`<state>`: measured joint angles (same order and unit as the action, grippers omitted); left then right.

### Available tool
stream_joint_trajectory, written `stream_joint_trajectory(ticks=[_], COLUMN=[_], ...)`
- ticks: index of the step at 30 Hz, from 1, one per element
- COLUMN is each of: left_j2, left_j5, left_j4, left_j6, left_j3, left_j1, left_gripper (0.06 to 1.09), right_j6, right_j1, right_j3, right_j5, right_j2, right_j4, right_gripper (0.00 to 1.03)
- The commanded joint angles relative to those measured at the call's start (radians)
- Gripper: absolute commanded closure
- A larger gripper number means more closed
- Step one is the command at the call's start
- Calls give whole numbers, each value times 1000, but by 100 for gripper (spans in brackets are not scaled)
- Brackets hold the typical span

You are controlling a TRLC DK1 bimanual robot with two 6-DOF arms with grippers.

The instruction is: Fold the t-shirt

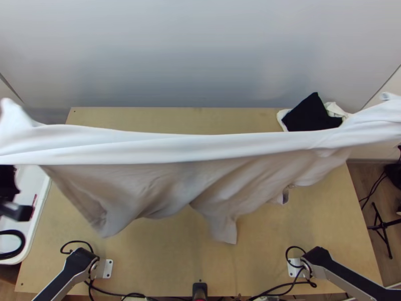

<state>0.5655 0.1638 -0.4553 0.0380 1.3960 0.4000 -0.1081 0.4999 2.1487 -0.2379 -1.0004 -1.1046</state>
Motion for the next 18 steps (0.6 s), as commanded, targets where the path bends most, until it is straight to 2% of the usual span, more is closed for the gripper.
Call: stream_joint_trajectory(ticks=[1,9,13,18], left_j2=[-39,-167,-138,-44], left_j5=[-4,-7,-4,-7], left_j4=[-3,176,201,386], left_j6=[-24,-150,-150,-159], left_j3=[-198,-631,-706,-769], left_j1=[-1,3,-6,-64], left_gripper=[105,105,105,105], right_j6=[13,38,90,185], right_j1=[0,62,80,48], right_j3=[-219,-754,-943,-1061], right_j5=[9,11,11,11], right_j2=[6,82,83,-17], right_j4=[60,269,405,603], right_gripper=[100,100,100,100])
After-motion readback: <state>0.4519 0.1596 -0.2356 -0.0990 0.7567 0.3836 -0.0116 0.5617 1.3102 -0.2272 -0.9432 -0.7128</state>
